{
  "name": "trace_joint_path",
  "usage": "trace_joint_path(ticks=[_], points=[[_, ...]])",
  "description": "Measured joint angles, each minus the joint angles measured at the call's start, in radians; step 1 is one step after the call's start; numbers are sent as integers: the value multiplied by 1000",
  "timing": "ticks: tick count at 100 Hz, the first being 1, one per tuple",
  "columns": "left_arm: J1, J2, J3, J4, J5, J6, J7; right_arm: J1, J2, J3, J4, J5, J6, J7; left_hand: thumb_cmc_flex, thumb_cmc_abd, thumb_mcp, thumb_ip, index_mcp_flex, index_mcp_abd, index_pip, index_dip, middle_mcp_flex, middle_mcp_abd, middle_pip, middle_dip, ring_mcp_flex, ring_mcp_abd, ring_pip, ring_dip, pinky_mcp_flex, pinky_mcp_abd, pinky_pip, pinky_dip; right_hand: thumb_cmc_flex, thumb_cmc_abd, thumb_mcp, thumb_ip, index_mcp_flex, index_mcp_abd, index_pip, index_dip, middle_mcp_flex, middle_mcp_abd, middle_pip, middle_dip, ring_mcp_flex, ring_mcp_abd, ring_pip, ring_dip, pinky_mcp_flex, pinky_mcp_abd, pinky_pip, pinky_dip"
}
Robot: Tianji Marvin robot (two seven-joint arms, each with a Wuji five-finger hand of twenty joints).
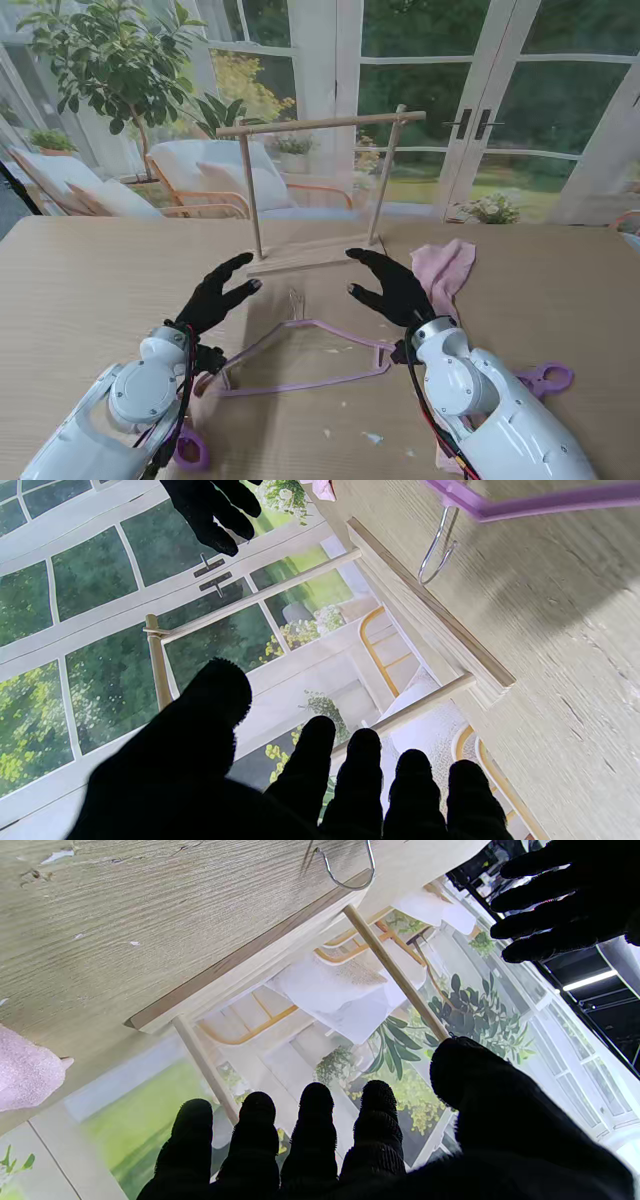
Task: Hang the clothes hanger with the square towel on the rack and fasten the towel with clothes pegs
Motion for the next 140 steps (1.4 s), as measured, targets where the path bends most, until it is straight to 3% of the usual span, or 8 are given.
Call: trace_joint_path(ticks=[74,85,90,97,104,110,120,140], points=[[3,1,-1,-14,13,14,-6,-12,0,13,-18,-1,0,1,1,-27,33,0,-1,0,0,0,0,0,0,0,0,0,0,-10,0,3,0,-13,1,0,0,0,0,0,-8,3,0,0,0,0,0,0,-1,0,0,0,-11,0],[7,1,-6,-18,13,12,-13,-21,1,15,-35,-18,9,-3,1,-35,55,0,-1,14,0,0,0,0,0,6,0,1,0,-10,0,28,0,-13,1,0,0,0,0,0,-8,11,0,0,0,0,0,0,-1,0,0,0,-12,0],[14,2,-13,-27,13,16,-20,-25,1,16,-41,-25,11,-8,1,-45,86,0,1,37,14,0,0,0,16,29,-1,5,0,9,-2,39,1,15,1,0,0,0,0,0,-8,11,0,0,0,0,0,0,-1,0,0,0,-12,0],[31,5,-29,-62,24,44,-39,-29,1,18,-47,-25,12,-13,0,-73,110,0,14,59,28,14,0,0,50,62,-1,38,18,55,-21,86,38,104,1,0,0,0,0,0,-8,11,0,0,0,0,0,0,-1,0,0,0,-12,0],[48,13,-39,-94,117,53,-56,-30,0,21,-49,-21,11,-15,0,-84,118,0,15,64,28,24,1,0,61,73,-1,50,21,78,-24,103,63,164,1,0,0,0,0,0,-8,11,0,0,0,0,0,0,-1,0,0,0,-12,0],[58,24,-52,-116,202,63,-110,-29,0,23,-49,-11,11,-16,0,-87,127,0,16,65,28,25,1,0,62,74,-1,50,37,80,-24,114,65,179,1,0,0,0,0,0,-8,11,0,0,0,0,0,0,-1,0,0,0,-12,0],[63,50,-57,-141,219,114,-192,-26,-1,23,-48,0,8,-16,0,-88,127,0,16,65,28,25,1,0,70,83,0,54,39,89,-13,128,76,201,1,0,0,0,0,0,-8,11,0,0,0,0,0,0,-1,0,0,0,-13,0],[48,82,1,-116,339,122,-196,-21,-2,22,-45,4,1,-16,-1,-96,129,0,16,70,28,35,1,0,83,95,3,74,71,131,13,155,110,270,1,0,0,0,0,0,-8,12,0,0,0,0,0,0,-1,0,0,0,-14,0]])
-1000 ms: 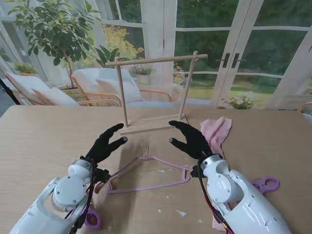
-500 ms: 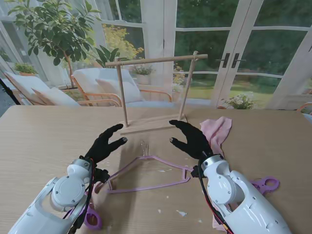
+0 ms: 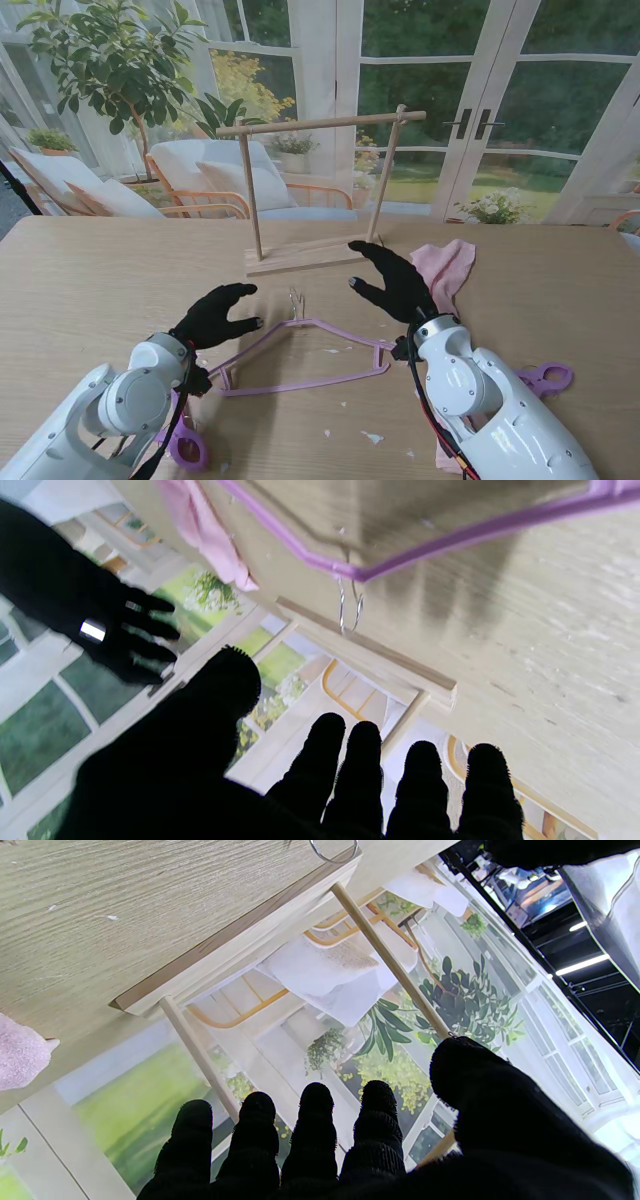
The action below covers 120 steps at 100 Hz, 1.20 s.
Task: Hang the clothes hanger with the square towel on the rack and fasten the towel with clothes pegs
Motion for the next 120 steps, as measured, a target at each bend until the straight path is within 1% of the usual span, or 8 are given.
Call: trace_joint_path(ticks=[16,27,62,72,76,87,109,120], points=[[-54,4,83,90,102,-1,2,1,-1,0,-1,0,-4,-3,-1,-12,16,0,0,0,11,12,3,0,23,14,12,13,45,36,27,25,15,64,0,0,0,0,0,0,0,0,0,0,0,0,0,0,0,0,0,0,0,0],[-75,8,120,119,123,19,-2,-1,-1,1,-5,3,-3,-3,-22,-24,29,0,0,0,21,14,3,0,36,26,23,21,79,58,42,37,26,109,0,0,0,0,0,0,0,0,0,0,0,0,0,0,0,0,0,0,-1,0],[-189,3,256,272,234,30,93,-10,-1,5,-23,1,7,0,-38,-59,147,0,-17,3,109,48,18,0,117,91,24,39,257,122,57,47,131,161,0,0,1,0,0,0,0,1,0,0,0,0,0,0,0,0,0,0,-9,0],[-217,-2,283,302,222,34,106,-12,-1,6,-26,1,9,0,-38,-71,174,0,-17,3,158,73,19,0,153,128,24,50,321,154,0,47,300,109,0,0,1,0,0,0,0,1,0,0,0,0,0,0,0,0,0,0,-10,0],[-224,-5,289,310,207,36,111,-13,-1,6,-27,1,10,1,-38,-80,183,0,-11,-8,191,94,19,0,162,143,24,51,340,163,-15,47,362,51,0,0,1,0,0,0,0,1,0,0,0,0,0,0,0,0,0,0,-10,0],[-247,-8,318,327,193,44,118,-16,-1,8,-30,1,13,2,-38,-85,201,0,26,-32,300,158,19,1,187,174,24,56,370,176,-25,46,414,-21,0,0,1,0,0,0,0,1,0,0,0,0,0,0,0,0,0,0,-10,0],[-301,-17,378,381,192,63,130,-21,-1,11,-35,1,15,3,-3,-108,251,0,69,-41,564,341,31,1,213,200,12,65,446,220,-27,45,500,-58,0,0,1,0,0,0,0,12,0,0,0,0,0,0,0,0,0,0,-10,0],[-313,-27,388,399,171,69,161,-22,-1,12,-36,1,16,3,135,-158,194,-73,85,-37,739,434,55,1,236,210,32,75,493,236,-29,45,539,-68,0,0,1,0,0,0,0,12,0,0,0,0,0,0,0,0,0,0,-10,0]])
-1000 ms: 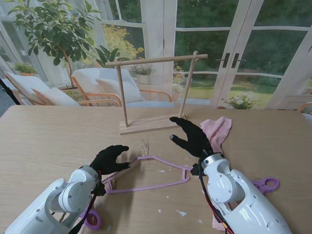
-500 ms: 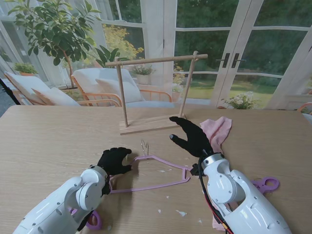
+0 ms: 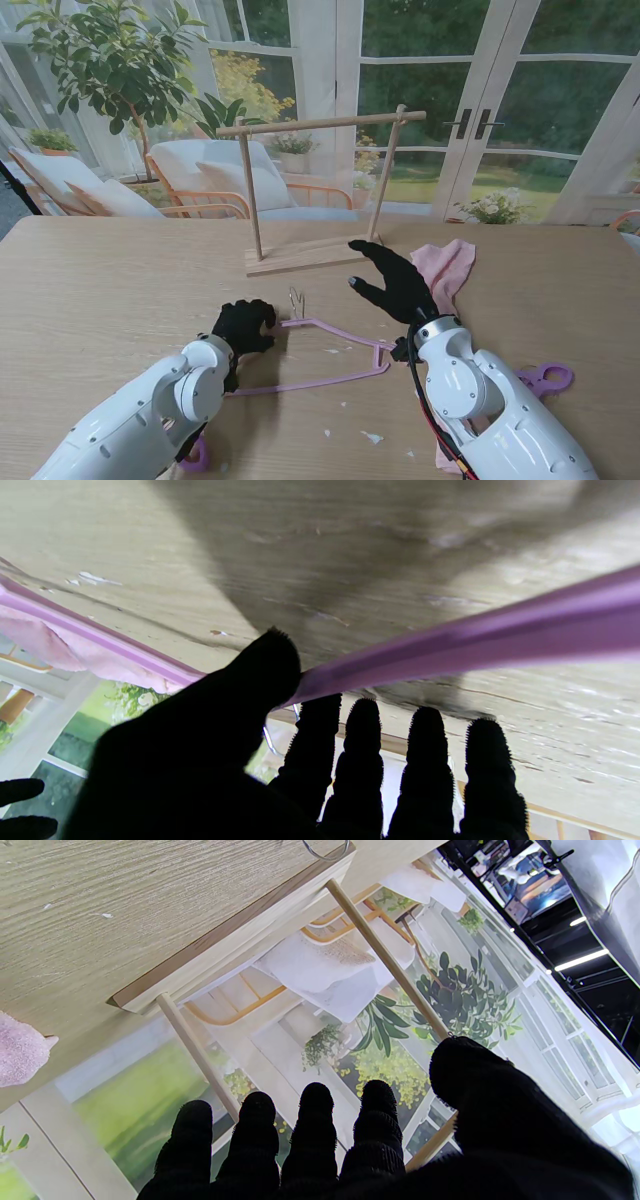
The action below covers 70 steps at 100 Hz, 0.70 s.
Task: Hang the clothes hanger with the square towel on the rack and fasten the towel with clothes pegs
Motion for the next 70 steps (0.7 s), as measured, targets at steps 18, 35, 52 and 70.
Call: trace_joint_path(ticks=[18,35,52,70], points=[[3,-18,-4,16,-34,1,46,-4,0,3,-5,1,5,5,163,1,-148,-2,89,9,114,26,50,8,24,2,17,30,27,0,-1,0,51,-14,0,0,0,0,0,0,0,0,0,0,0,0,0,0,0,0,0,0,0,0],[24,-24,-31,-6,-64,13,39,-6,0,4,-7,1,6,5,215,23,-189,-11,92,11,114,22,85,10,26,2,38,16,-18,-37,-3,0,52,-16,0,0,0,0,0,0,1,1,0,0,0,0,0,0,0,0,0,0,0,0],[60,-29,-74,-52,-91,14,42,-8,0,5,-10,0,7,5,237,25,-200,-12,104,11,114,22,168,24,29,2,132,40,-13,-47,32,5,108,-17,0,0,0,0,0,0,1,2,0,0,0,0,0,0,0,0,0,0,0,0],[91,-29,-116,-109,-111,11,39,-9,1,5,-11,0,8,5,261,26,-208,-12,105,11,114,22,285,40,29,-11,220,77,-12,-61,104,55,189,-20,0,0,10,0,0,0,1,11,0,0,0,0,0,0,0,0,0,0,0,0]])
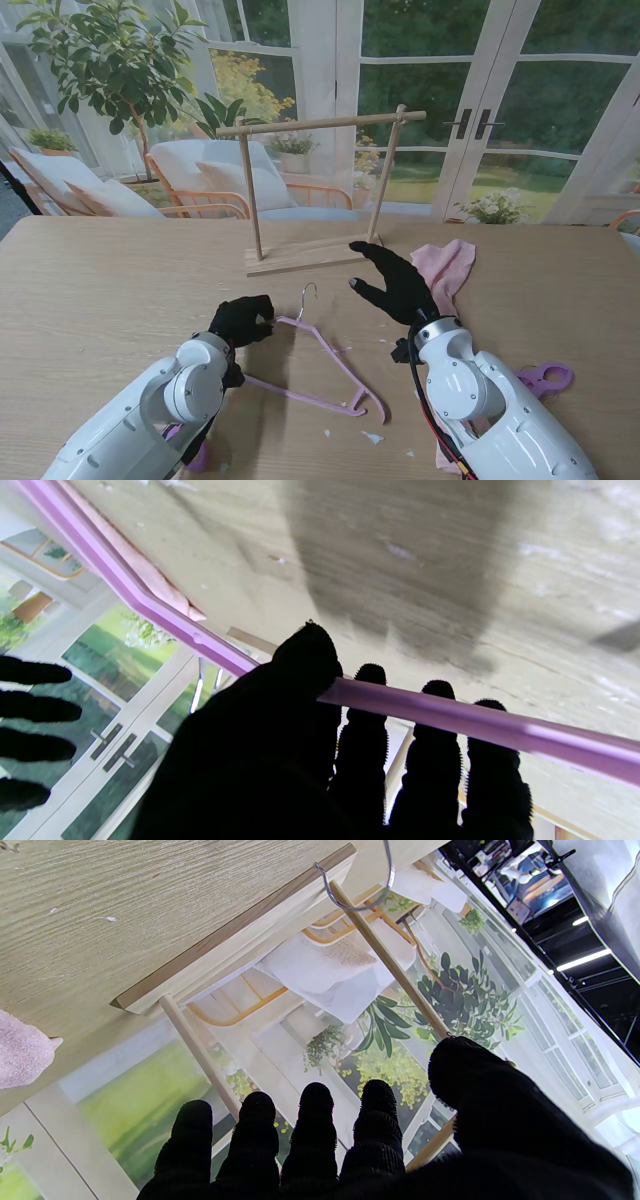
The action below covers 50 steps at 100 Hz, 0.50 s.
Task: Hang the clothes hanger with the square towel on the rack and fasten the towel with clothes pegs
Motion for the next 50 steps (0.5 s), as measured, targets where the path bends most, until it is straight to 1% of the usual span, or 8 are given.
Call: trace_joint_path(ticks=[7,24,27,29,33,37,41,50], points=[[13,0,-19,-22,-5,-3,-1,0,0,0,0,0,0,0,0,0,0,0,10,-8,-3,0,47,10,-1,-3,45,11,8,0,27,14,24,-2,0,0,0,0,0,0,0,0,0,0,0,0,0,0,0,0,0,0,0,0],[43,1,-59,-70,-7,-18,-9,-1,0,0,-1,0,1,-1,0,-5,0,0,24,-45,-27,0,217,26,-19,51,168,53,47,-1,107,83,107,-16,0,0,2,0,0,0,0,0,0,0,0,0,0,0,0,0,0,0,0,0],[48,1,-67,-78,-8,-20,-10,-1,0,-1,-1,0,1,-1,0,-11,-1,0,35,-52,-35,0,249,34,-23,55,190,57,53,-1,125,96,119,-17,0,0,2,0,0,0,0,0,0,0,0,0,0,0,0,0,0,0,0,0],[51,1,-72,-83,-9,-21,-10,-1,0,-1,-1,0,1,-1,0,-14,-1,0,40,-57,-37,0,269,34,-29,62,206,65,62,-1,122,101,119,-17,0,0,2,0,0,0,0,0,0,0,0,0,0,0,0,0,0,0,0,0],[59,1,-83,-94,-13,-22,-13,-1,0,-1,-1,0,1,-1,0,-15,-1,0,48,-61,-42,0,305,35,-35,66,239,75,75,-1,150,120,138,-17,0,0,2,0,0,0,0,0,0,0,0,0,0,0,0,0,0,0,0,0],[67,1,-95,-106,-20,-24,-17,-1,0,-1,-1,0,1,-1,0,-16,-1,0,49,-65,-48,0,334,37,-42,75,264,88,89,-1,176,140,156,-6,0,0,2,0,0,0,0,0,0,0,0,0,0,0,0,0,0,0,0,0],[75,2,-106,-118,-26,-25,-19,-1,0,-1,-1,-1,1,-1,0,-16,-1,-1,49,-66,-49,1,356,40,-42,85,285,95,103,0,188,143,173,-3,0,0,2,0,0,0,0,0,0,0,0,0,0,0,1,0,0,0,0,0],[90,2,-126,-140,-33,-30,-18,0,0,-2,-1,-1,1,-1,0,-16,-1,-1,51,-70,-50,10,386,48,-24,118,318,115,142,17,222,166,217,31,0,0,2,0,0,0,1,0,0,0,0,0,0,0,3,0,0,0,0,0]])
